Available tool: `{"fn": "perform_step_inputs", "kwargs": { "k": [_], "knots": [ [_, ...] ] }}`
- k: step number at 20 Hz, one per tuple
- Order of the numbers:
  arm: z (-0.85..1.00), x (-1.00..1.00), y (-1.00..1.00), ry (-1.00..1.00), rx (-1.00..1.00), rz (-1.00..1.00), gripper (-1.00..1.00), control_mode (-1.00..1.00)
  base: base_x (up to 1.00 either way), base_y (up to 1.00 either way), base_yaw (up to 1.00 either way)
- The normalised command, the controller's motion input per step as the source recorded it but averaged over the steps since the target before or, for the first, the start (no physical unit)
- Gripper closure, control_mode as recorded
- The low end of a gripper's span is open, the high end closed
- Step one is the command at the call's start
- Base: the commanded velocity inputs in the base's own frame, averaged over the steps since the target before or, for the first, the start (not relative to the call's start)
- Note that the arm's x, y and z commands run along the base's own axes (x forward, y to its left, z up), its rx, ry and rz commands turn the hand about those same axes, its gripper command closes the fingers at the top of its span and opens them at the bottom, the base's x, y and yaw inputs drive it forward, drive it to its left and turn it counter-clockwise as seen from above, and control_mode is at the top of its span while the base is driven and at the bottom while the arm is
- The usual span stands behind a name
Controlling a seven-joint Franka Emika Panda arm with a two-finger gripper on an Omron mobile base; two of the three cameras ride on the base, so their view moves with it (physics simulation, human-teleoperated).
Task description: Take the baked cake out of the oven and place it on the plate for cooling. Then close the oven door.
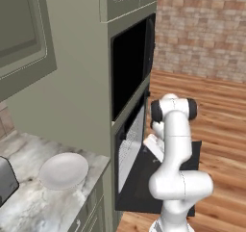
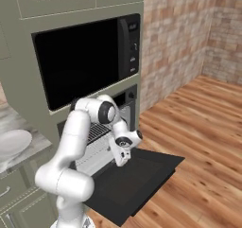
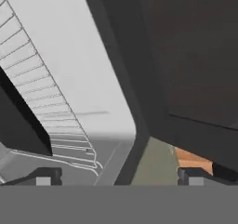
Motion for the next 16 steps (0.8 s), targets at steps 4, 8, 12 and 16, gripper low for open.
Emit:
{"fn": "perform_step_inputs", "kwargs": {
  "k": [4,8,12,16],
  "knots": [
    [-0.98,0.7,0.26,0.02,0.21,-0.1,-1.0,-1.0,0.0,0.0,0.0],
    [-0.86,0.47,0.24,0.0,0.24,-0.09,-1.0,-1.0,0.0,0.0,0.0],
    [-0.21,0.56,0.44,-0.07,0.15,-0.09,-1.0,-1.0,0.0,0.0,0.0],
    [0.0,0.7,0.72,-0.05,0.01,-0.11,-1.0,-1.0,0.0,0.0,0.0]
  ]
}}
